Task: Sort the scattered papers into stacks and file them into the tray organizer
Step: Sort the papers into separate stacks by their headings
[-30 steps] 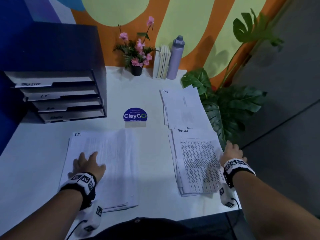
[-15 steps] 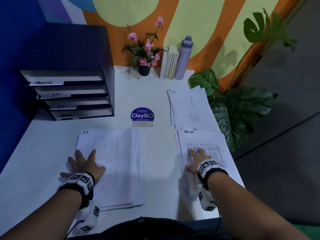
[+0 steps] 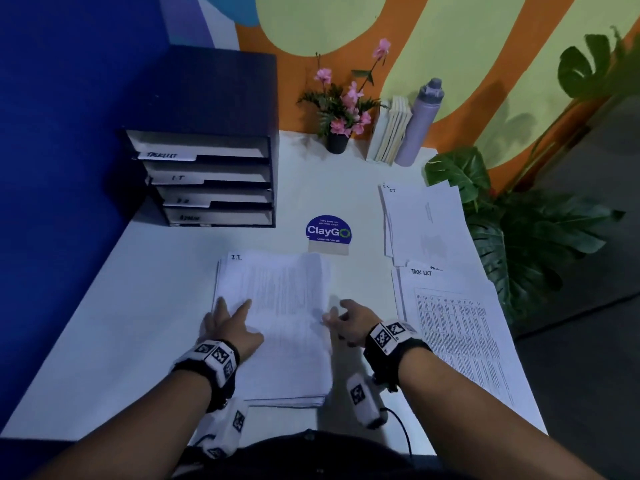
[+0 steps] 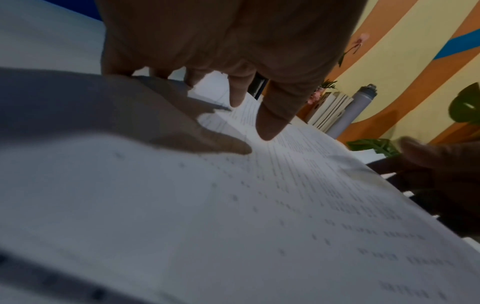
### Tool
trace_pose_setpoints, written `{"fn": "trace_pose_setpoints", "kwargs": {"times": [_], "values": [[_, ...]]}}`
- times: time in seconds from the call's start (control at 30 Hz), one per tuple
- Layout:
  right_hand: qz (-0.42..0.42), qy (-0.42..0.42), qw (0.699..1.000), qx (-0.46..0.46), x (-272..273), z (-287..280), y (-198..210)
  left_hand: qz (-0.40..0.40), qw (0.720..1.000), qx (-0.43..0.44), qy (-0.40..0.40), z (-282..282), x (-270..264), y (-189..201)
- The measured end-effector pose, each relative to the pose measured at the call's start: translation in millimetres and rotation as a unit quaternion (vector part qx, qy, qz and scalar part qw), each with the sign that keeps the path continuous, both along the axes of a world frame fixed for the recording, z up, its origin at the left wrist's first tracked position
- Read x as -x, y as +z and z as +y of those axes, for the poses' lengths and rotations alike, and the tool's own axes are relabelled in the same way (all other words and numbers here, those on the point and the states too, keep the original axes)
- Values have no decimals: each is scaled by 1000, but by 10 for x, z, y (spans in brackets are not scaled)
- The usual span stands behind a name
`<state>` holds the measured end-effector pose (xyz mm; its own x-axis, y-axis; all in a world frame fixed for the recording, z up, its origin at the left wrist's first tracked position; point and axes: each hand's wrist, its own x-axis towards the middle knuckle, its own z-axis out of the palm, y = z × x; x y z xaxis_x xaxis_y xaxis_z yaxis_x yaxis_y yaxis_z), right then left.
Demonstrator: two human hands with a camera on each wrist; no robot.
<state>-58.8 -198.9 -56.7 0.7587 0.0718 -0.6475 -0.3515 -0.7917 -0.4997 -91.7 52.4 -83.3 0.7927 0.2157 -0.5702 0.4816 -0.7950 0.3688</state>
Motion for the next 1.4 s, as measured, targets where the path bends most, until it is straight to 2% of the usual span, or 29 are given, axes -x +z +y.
{"fn": "trace_pose_setpoints", "kwargs": {"times": [0.13,0.2,0.33,0.43,0.5,0.7,0.8,1.03,1.4], "values": [[-66,18,996,59,3,324,-106,-25,998,-33,-47,22,25,156],[-69,-3,996,61,-5,401,-106,-45,998,-27,-26,66,35,207],[-100,11,991,90,-27,452,-60,-82,993,84,27,206,22,162],[-140,10,984,106,-120,423,-17,-82,989,104,63,325,-14,135],[-145,-16,986,84,-181,363,-6,-75,986,122,89,378,-45,122],[-121,-196,971,-69,-215,175,-68,-98,970,173,138,416,-129,173],[-109,-221,964,-101,-187,134,-114,-115,961,209,139,393,-129,211],[-99,-204,970,-86,-154,77,-180,-146,966,144,158,428,-177,212],[-107,-236,962,-85,-177,-52,-215,-148,961,128,198,487,-193,157]]}}
